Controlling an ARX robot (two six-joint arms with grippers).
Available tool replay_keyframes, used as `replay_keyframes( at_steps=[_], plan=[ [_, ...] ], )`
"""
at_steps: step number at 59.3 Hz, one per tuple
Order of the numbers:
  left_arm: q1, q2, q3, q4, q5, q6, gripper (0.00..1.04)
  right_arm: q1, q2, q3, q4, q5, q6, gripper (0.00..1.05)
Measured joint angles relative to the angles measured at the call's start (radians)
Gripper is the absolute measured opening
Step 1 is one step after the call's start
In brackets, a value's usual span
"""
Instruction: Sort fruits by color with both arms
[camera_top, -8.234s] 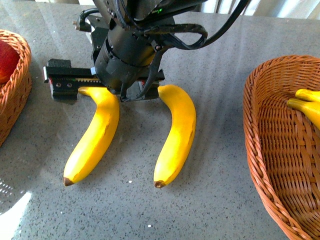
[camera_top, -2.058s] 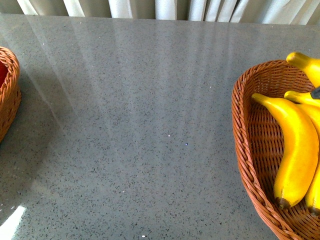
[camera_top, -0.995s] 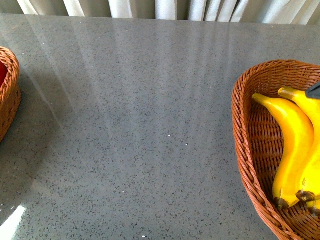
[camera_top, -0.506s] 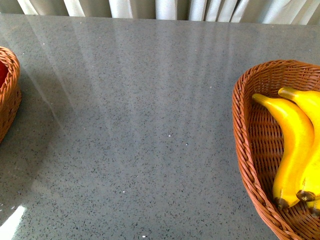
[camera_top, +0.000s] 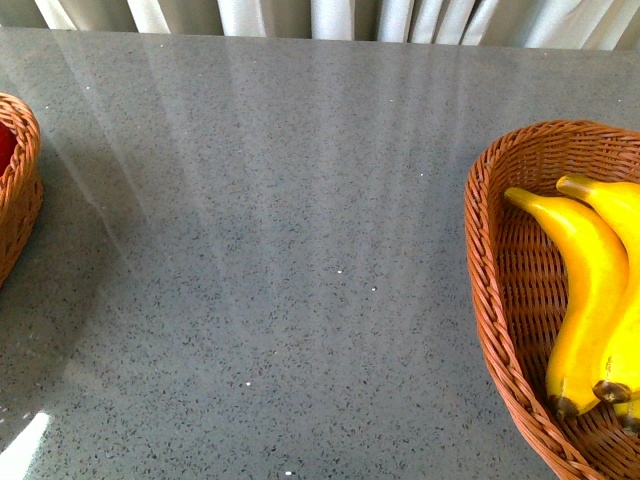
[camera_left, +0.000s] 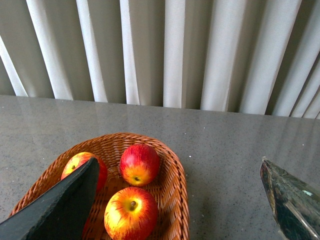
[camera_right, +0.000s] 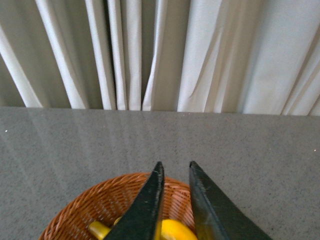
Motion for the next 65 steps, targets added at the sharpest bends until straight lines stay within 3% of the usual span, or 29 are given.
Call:
replay_keyframes(
  at_steps=[2,21,29,65],
  plan=[
    [0.0,0.0,0.0,0.0,0.0,0.0,0.96,0.0,-0.036,-0.021,-0.011,0.0,0.0,0.01],
    [0.0,0.0,0.0,0.0,0.0,0.0,0.96,0.0,-0.257,-0.116,-0.136,0.001,0.004,0.02],
    [0.0,0.0,0.0,0.0,0.0,0.0,0.96,0.0,-0.282,-0.164,-0.108,0.001,0.004,0.02],
    [0.0,0.0,0.0,0.0,0.0,0.0,0.96,0.0,-0.715,-0.169,-0.51,0.001,0.005,0.02]
  ],
)
